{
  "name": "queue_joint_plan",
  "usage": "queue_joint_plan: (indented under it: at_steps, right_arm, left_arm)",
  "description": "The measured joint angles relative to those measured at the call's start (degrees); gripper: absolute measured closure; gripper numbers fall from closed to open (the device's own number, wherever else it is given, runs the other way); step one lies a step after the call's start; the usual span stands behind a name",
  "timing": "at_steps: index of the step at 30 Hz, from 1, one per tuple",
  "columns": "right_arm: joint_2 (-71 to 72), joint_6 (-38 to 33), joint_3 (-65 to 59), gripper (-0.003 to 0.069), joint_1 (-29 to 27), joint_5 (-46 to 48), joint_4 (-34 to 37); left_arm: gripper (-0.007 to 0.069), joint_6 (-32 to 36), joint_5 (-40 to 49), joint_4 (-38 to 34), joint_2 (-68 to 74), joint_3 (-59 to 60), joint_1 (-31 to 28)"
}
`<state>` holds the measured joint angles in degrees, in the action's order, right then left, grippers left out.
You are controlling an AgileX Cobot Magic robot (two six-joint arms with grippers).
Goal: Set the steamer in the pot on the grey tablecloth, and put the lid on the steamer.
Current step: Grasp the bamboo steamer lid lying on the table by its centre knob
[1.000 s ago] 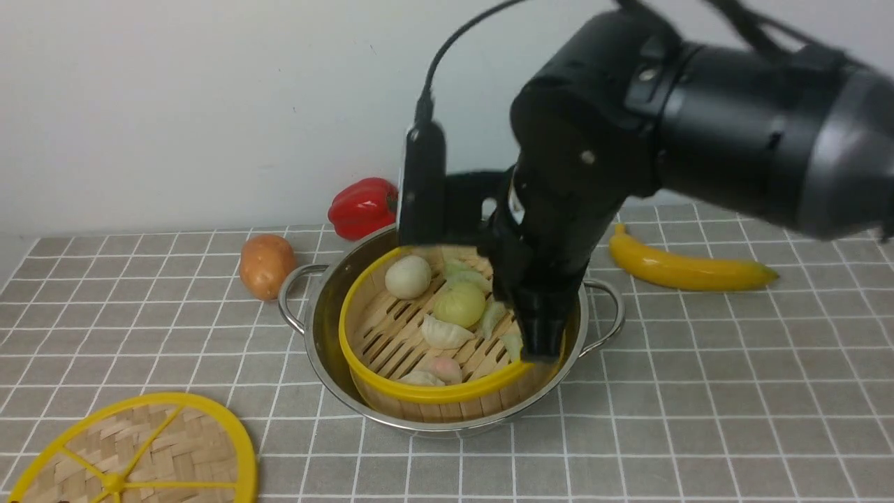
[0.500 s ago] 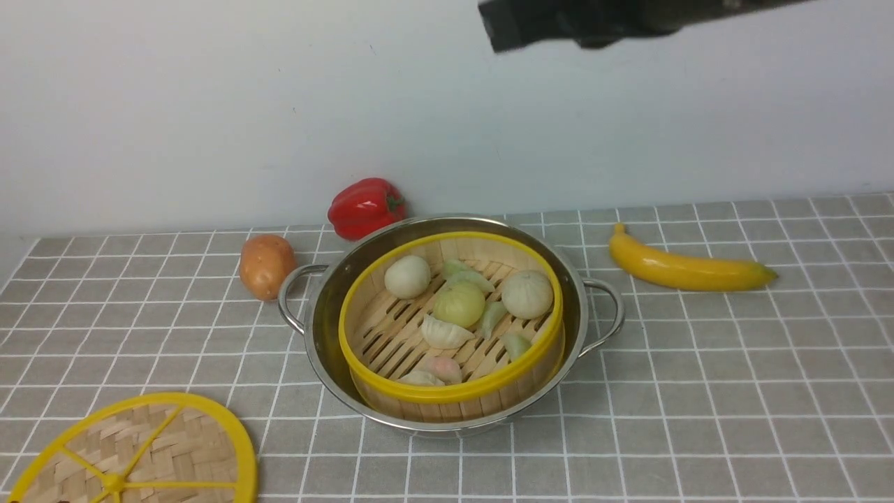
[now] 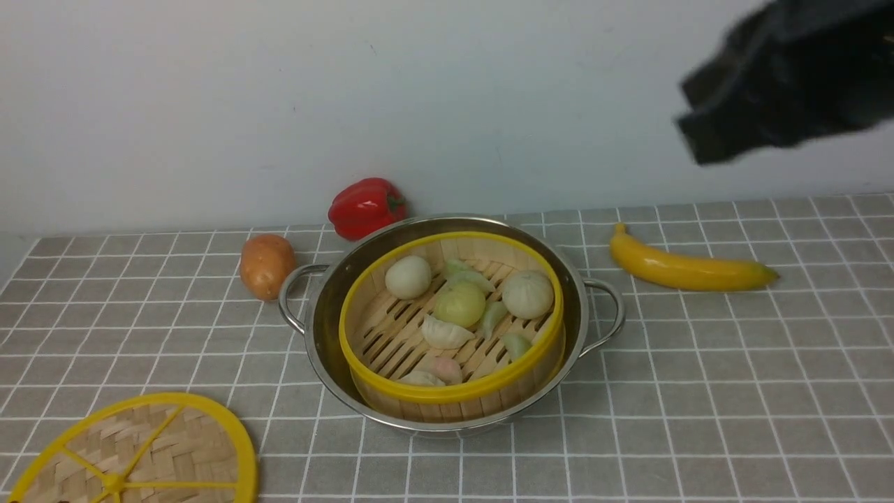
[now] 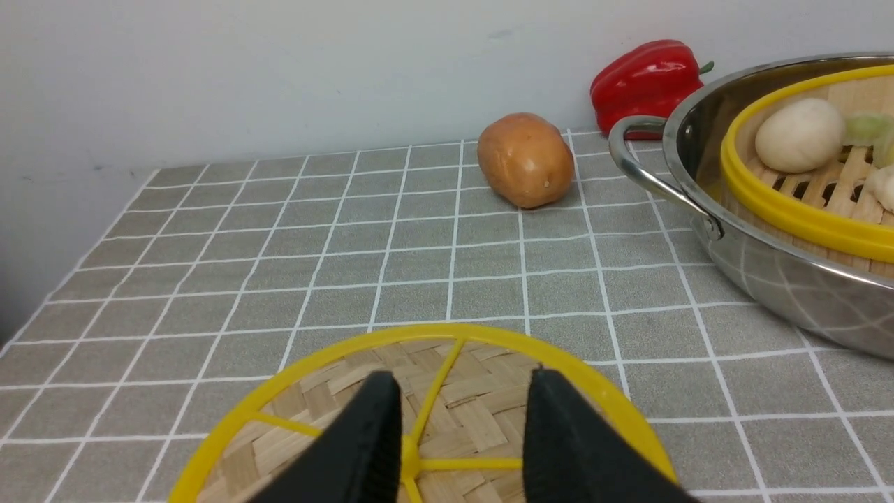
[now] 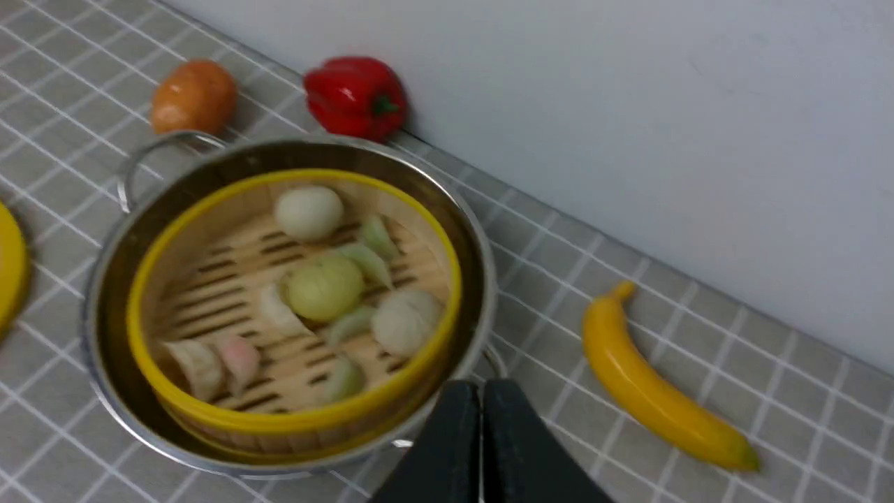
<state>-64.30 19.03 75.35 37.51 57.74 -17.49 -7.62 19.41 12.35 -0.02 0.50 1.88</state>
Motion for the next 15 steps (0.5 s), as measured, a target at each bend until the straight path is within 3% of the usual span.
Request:
queue_joint_plan:
  at_steps: [3,5,8,11,15]
  right_arm:
    - [8.5,2.5,-10.4,0.0605,-5.8,-4.0,0.0]
    - [18.1,5.8,-20.5,0.0589,-13.6,-10.0,-0.1]
    - [24.9,8.2,-28.4,0.0578,-19.6,-15.0,0.3]
    - [37.5,11.7,-41.1,0.0559,-29.4,-21.8,0.3]
    - [50.1,13.1,-50.9,0.0545,-34.1,-25.7,-0.6]
  left_arm:
    - [0.0382,0.0,0.0,0.0,0.0,0.0,0.0]
    - [0.0382,0.0,0.0,0.0,0.0,0.0,0.0]
    - [0.0382,0.0,0.0,0.0,0.0,0.0,0.0]
    - [0.0382,0.0,0.0,0.0,0.0,0.0,0.0]
    - [0.0382,0.0,0.0,0.0,0.0,0.0,0.0]
